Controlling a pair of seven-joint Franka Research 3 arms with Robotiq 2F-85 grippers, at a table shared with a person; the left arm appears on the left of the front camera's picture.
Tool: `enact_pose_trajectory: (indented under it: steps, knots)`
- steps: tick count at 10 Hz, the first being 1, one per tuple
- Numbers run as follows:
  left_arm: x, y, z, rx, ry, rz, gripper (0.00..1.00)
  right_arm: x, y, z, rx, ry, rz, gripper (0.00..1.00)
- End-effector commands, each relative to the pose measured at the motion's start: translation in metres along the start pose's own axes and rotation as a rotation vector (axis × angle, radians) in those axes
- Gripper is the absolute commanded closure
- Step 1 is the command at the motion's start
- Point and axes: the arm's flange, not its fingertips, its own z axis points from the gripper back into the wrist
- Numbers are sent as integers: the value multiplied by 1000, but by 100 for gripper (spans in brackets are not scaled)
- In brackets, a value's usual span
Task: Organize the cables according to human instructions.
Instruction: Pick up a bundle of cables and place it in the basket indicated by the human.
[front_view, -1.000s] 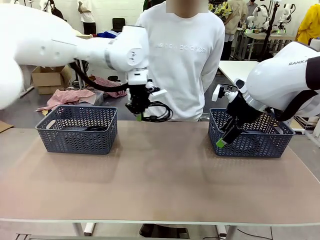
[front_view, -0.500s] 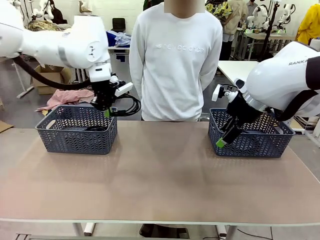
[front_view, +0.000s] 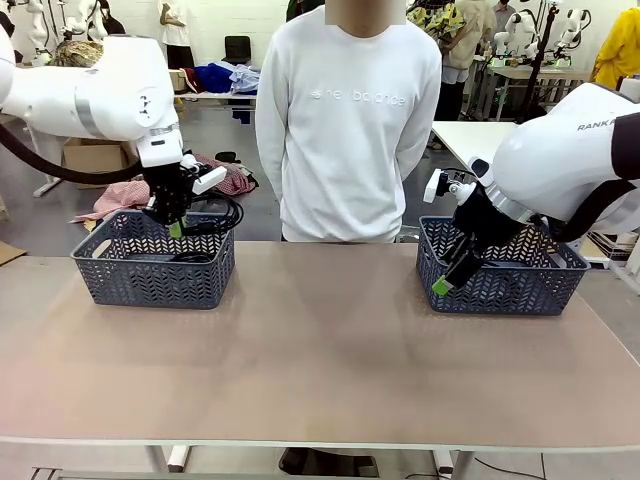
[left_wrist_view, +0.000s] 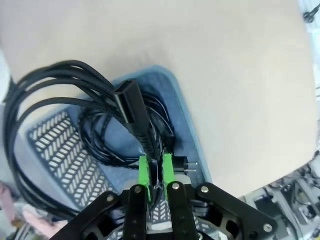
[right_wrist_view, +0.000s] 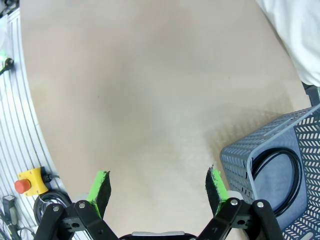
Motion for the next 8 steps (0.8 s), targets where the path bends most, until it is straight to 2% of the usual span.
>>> enact_pose_trajectory:
  steps: [1, 3, 8]
  knots:
    - [-14, 3, -9, 15, -16, 16, 100, 0, 0, 1, -3, -2, -4, 0]
    - [-32, 5, -20, 30, -25, 22, 100, 0, 0, 1, -3, -2, -4, 0]
    - [-63, 7, -43, 30, -33, 141, 100, 0, 0, 1, -3, -2, -4, 0]
